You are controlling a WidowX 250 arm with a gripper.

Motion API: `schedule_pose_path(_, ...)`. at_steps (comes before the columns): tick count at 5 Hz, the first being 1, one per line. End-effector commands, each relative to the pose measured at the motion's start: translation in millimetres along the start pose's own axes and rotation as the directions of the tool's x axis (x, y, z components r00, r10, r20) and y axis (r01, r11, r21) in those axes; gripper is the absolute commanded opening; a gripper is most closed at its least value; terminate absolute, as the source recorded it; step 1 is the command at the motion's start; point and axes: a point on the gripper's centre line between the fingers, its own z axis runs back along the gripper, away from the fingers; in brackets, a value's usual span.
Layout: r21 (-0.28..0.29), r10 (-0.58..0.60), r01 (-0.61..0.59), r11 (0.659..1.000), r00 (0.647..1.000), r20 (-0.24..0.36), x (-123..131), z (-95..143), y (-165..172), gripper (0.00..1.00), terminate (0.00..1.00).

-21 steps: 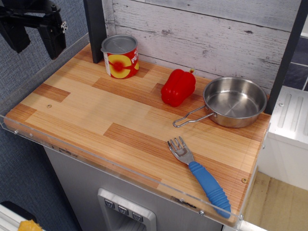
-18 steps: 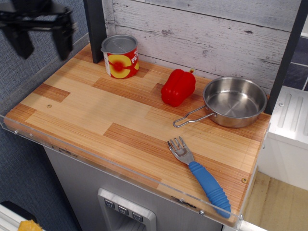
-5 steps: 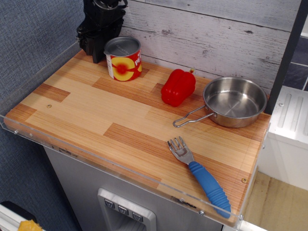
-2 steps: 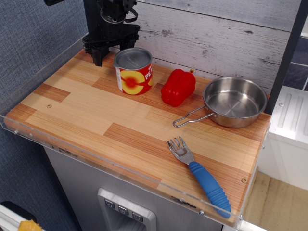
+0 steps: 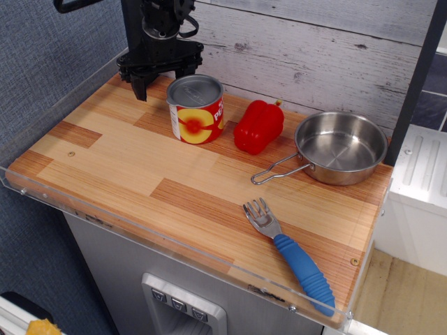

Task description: Move can directly to the left of red pepper.

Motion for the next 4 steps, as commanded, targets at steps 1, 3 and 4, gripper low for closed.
schedule_pose_path(1, -0.096, -0.028, 0.033, 0.995, 0.998, 0.056, 0.7, 40.3, -18.4, 1.00, 0.00)
schedule_pose_path(3, -0.107, -0.133, 0.140, 0.984, 0.988, 0.075, -23.5, 50.9, -48.4, 1.00, 0.00)
schedule_pose_path(4, -0.104, -0.143, 0.150, 0.983, 0.987, 0.075, -27.7, 53.3, -45.4, 1.00, 0.00)
